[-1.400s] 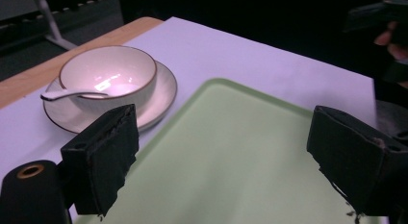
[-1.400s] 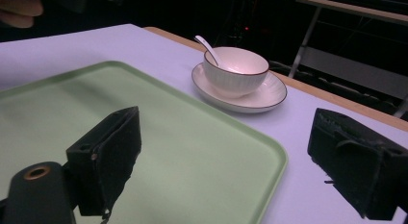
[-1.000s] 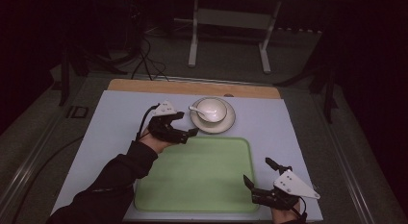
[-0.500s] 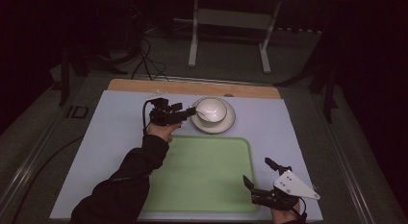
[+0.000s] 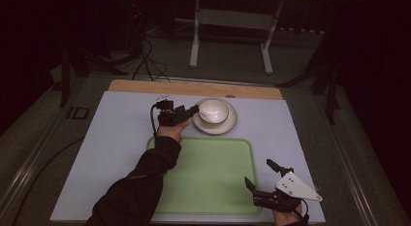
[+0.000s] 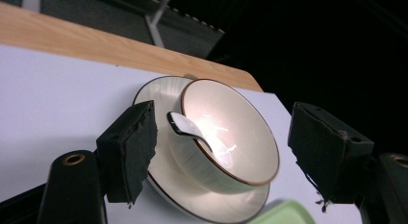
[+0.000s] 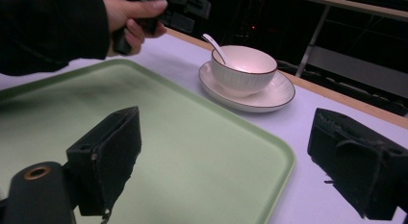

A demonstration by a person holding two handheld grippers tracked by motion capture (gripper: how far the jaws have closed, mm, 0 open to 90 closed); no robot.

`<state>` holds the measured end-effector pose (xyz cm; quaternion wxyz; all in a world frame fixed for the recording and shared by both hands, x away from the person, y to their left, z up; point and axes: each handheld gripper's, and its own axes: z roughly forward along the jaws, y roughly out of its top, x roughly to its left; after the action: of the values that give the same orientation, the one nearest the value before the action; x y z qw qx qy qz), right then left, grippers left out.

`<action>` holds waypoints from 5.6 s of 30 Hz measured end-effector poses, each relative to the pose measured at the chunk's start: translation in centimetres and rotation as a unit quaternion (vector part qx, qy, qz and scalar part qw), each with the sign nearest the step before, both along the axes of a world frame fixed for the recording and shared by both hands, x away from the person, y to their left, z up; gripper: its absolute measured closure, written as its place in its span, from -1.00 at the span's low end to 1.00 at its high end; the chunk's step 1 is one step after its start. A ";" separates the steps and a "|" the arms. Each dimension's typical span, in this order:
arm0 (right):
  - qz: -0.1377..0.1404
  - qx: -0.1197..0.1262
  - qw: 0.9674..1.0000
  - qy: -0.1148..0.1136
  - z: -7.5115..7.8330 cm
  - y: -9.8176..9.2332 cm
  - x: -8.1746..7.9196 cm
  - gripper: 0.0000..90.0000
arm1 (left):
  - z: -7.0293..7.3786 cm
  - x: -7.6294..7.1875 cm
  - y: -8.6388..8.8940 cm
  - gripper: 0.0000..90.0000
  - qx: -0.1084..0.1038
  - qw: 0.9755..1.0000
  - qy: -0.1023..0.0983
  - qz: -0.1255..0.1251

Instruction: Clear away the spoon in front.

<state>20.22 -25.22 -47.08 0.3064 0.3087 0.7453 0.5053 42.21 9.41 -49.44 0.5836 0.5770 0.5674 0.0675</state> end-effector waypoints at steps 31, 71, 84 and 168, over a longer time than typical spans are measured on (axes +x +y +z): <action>0.008 0.009 1.000 0.010 -0.1 -0.3 0.1 -0.74 | -3.7 2.1 -1.7 0.67 -0.119 0.989 0.045 0.071; 0.007 0.012 1.000 0.004 0.0 -0.3 0.0 -0.74 | 4.8 0.8 -2.5 0.89 -0.042 0.998 -0.024 -0.044; 0.004 0.015 1.000 0.004 0.0 -0.3 0.0 -0.74 | 8.7 -0.6 -1.4 0.89 -0.008 0.993 -0.030 -0.110; 0.007 0.004 1.000 0.012 -0.3 0.2 0.2 -0.74 | 4.3 -9.6 4.2 0.88 0.192 0.860 0.135 -0.453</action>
<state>20.41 -24.98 -47.35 0.2930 0.3108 0.7486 0.5071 32.63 13.63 -45.15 0.3456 0.8742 0.2924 -0.1753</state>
